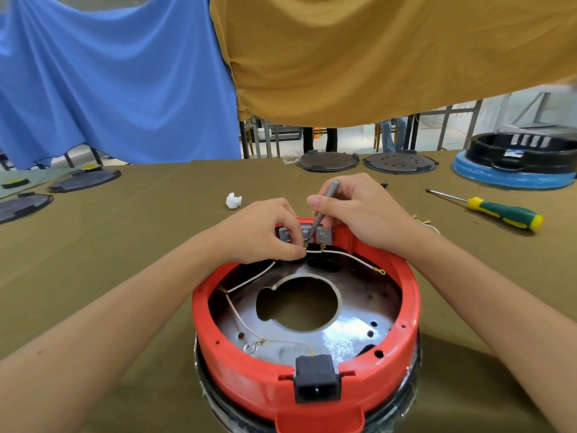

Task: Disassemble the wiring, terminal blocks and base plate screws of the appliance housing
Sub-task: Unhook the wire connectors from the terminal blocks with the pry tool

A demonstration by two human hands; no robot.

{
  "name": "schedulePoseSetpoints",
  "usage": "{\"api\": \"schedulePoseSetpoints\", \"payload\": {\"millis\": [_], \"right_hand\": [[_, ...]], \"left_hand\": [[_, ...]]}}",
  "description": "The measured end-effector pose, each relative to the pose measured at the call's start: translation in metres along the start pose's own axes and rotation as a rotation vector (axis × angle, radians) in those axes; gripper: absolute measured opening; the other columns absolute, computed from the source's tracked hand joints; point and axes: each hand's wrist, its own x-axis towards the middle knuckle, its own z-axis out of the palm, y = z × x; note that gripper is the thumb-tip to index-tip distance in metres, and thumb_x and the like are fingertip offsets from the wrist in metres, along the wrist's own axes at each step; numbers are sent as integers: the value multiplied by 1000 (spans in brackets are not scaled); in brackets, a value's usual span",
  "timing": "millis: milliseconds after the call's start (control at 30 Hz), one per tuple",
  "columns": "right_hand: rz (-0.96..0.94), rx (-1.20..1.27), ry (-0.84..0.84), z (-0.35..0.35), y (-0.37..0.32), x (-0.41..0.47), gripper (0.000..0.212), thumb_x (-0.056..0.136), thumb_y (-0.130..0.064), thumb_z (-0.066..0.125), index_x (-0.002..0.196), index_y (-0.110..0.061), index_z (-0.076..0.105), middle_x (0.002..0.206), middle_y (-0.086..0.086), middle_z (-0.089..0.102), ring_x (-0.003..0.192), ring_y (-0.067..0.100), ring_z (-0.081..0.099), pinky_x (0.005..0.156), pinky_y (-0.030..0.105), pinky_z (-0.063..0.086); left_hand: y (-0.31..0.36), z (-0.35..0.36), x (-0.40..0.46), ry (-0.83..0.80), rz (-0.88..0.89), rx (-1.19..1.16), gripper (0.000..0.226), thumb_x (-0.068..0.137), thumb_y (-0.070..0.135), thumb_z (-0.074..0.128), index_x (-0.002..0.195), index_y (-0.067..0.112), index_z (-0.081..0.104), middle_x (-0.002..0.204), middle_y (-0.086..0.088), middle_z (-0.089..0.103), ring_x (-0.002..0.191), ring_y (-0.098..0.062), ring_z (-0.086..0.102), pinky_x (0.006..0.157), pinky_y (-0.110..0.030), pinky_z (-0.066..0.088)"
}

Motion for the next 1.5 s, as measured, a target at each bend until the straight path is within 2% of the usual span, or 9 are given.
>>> {"api": "schedulePoseSetpoints", "payload": {"millis": [167,467,700,867,1000,1200,1300,1400,1500], "right_hand": [[12,24,3,1,2,-1,26,97,-31,64,79,-12,68,61,-1,70,57,10,62,66,26,48],[-46,-12,9,-1,-1,-6,20,94,-26,68,76,-16,70,65,1,73,71,26,70,80,48,56],[21,18,12,-1,1,-1,25,97,-29,65,78,-13,70,59,-3,69,55,2,59,65,26,44],[21,41,36,-1,0,-5,25,97,-28,65,78,-12,69,59,-2,69,57,3,61,65,23,44],[-43,48,100,-3,-3,-9,24,96,-26,65,76,-13,68,61,-1,69,61,11,64,71,33,51],[-62,-74,8,-2,-7,-10,20,93,-26,69,76,-17,72,66,0,73,71,25,69,78,45,55],[-32,-32,0,-3,-4,-6,21,95,-26,68,78,-13,71,65,1,73,66,17,68,75,36,54],[9,35,-8,-2,0,-2,23,96,-24,66,78,-10,70,61,1,71,57,4,62,64,15,46],[32,61,-8,-1,2,0,25,97,-25,65,78,-8,70,57,-2,67,51,0,56,57,9,41]], "left_hand": [[1,0,0,0,-3,2,3,81,28,77,78,27,77,103,14,54,96,13,48,76,2,30],[0,1,0,-4,-4,-5,4,81,28,77,78,27,77,104,13,54,97,13,47,75,4,29],[0,0,0,-4,-5,-16,6,81,30,77,76,32,76,105,13,54,98,12,49,77,3,30],[0,0,0,-2,-9,-17,7,81,30,77,75,32,75,104,14,54,97,11,49,76,2,30],[0,0,-1,-1,-13,-20,7,81,30,77,75,31,75,104,14,54,96,11,50,76,1,31],[0,0,0,-2,-7,-25,5,81,29,77,76,29,76,102,14,53,95,6,51,80,-6,35],[1,0,0,-4,-11,-21,5,81,29,77,76,28,76,102,13,53,94,5,51,79,-5,35],[1,0,0,2,-9,-23,7,81,28,77,74,29,75,103,12,54,95,7,51,75,0,32],[2,-1,-1,3,-4,-27,10,81,28,78,73,31,74,103,11,54,95,8,51,76,1,32]]}}
